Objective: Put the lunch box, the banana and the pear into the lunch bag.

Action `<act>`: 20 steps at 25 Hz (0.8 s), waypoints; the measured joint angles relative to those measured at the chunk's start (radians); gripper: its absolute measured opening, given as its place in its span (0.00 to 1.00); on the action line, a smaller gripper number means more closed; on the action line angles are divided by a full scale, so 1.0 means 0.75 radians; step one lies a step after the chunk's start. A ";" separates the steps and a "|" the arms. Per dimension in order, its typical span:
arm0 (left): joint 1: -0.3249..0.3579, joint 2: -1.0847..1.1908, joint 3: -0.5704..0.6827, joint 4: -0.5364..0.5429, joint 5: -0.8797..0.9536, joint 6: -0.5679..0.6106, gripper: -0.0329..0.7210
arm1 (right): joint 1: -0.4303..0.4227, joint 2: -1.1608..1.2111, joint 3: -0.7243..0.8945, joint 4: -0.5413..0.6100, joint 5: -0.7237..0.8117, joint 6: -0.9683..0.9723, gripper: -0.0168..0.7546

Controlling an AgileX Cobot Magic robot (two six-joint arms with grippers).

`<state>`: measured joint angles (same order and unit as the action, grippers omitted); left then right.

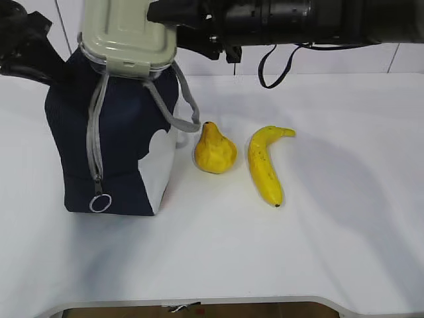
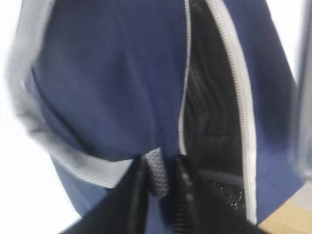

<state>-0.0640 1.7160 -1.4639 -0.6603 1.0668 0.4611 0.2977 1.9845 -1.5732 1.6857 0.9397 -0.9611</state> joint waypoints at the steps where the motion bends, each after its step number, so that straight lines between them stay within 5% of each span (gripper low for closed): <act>1: 0.000 0.000 -0.007 0.000 0.009 0.007 0.12 | 0.003 0.017 -0.020 -0.015 -0.003 0.000 0.52; 11: 0.000 -0.015 -0.045 -0.006 0.053 0.031 0.08 | -0.024 0.106 -0.041 -0.535 -0.067 0.158 0.52; 20: -0.020 -0.019 -0.045 -0.091 0.062 0.108 0.08 | 0.015 0.179 -0.176 -0.523 -0.172 0.265 0.52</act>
<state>-0.0786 1.7020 -1.4980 -0.7289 1.1134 0.5422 0.3092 2.1191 -1.7056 1.2935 0.8105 -0.7620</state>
